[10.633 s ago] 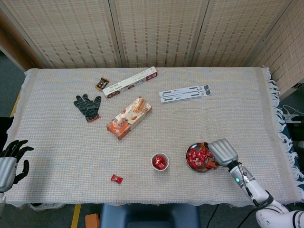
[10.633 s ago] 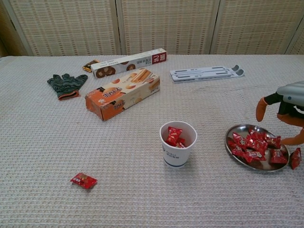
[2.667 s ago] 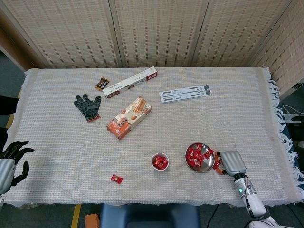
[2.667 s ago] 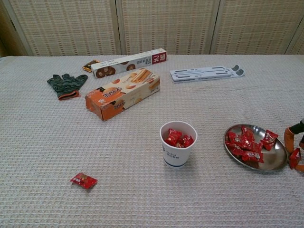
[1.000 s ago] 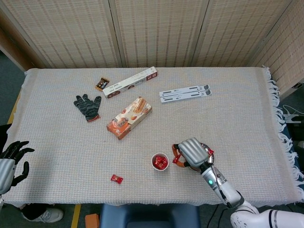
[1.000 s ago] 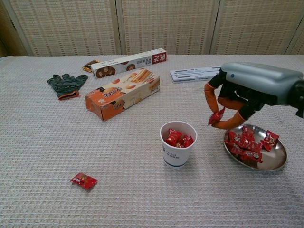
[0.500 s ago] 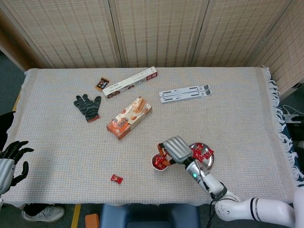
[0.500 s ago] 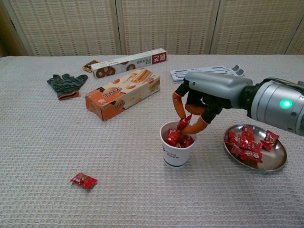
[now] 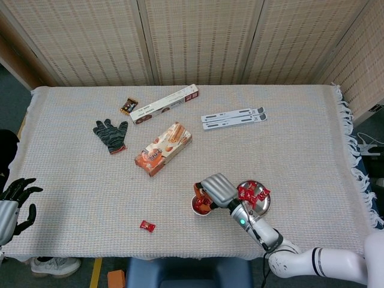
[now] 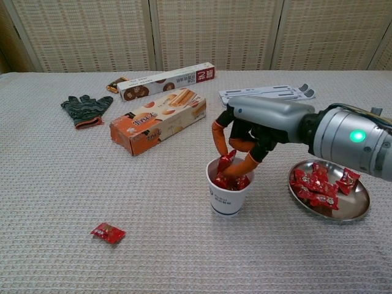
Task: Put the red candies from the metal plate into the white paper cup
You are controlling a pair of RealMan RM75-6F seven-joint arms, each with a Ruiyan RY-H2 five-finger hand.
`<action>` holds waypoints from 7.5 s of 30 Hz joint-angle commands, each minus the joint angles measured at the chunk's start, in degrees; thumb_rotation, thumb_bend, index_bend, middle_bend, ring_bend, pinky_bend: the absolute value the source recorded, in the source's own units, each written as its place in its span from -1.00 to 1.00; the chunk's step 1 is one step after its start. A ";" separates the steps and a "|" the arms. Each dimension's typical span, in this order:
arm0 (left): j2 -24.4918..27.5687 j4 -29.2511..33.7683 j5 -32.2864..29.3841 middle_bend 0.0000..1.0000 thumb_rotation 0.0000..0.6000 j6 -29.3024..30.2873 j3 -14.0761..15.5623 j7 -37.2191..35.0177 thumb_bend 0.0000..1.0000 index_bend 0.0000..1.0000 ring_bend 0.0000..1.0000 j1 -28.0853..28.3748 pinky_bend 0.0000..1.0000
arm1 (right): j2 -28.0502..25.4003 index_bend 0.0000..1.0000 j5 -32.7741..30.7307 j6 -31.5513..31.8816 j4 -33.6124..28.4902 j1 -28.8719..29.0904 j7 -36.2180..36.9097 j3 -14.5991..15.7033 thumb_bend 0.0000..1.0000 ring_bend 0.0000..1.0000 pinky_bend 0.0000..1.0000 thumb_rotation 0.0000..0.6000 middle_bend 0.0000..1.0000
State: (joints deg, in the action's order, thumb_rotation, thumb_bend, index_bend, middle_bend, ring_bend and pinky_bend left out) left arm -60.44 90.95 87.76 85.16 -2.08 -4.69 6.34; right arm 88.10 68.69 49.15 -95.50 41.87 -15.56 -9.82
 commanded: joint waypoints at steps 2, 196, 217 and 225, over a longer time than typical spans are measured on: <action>0.01 0.00 -0.09 -0.73 1.00 -0.04 -0.02 -0.03 0.24 -0.41 -0.81 0.00 -0.40 | 0.18 0.15 0.85 0.12 0.54 0.27 1.54 0.20 -0.62 0.64 1.00 1.00 0.83; -1.79 -10.95 -6.24 -0.64 1.00 -9.98 -3.45 -7.68 0.24 -0.37 -0.81 6.01 -0.40 | 12.03 0.28 -21.29 -2.78 10.70 31.26 -4.24 2.17 -0.56 0.64 1.00 1.00 0.83; 4.05 3.36 -2.62 -0.64 1.00 -2.31 0.93 0.52 0.24 -0.37 -0.81 -0.47 -0.40 | -5.78 0.29 -12.01 7.56 -6.36 16.58 -8.59 10.68 -0.55 0.64 1.00 1.00 0.83; 4.35 3.73 -2.67 -0.64 1.00 -3.15 1.26 1.05 0.24 -0.37 -0.81 -0.44 -0.40 | -7.46 0.29 -9.95 5.60 -7.31 14.74 -6.99 10.06 -0.55 0.64 1.00 1.00 0.83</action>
State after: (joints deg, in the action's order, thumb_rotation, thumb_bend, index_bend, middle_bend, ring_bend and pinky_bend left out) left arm -56.10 94.68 85.09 82.02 -0.82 -3.65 5.89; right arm 80.88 58.53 55.00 -102.55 56.80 -22.68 0.32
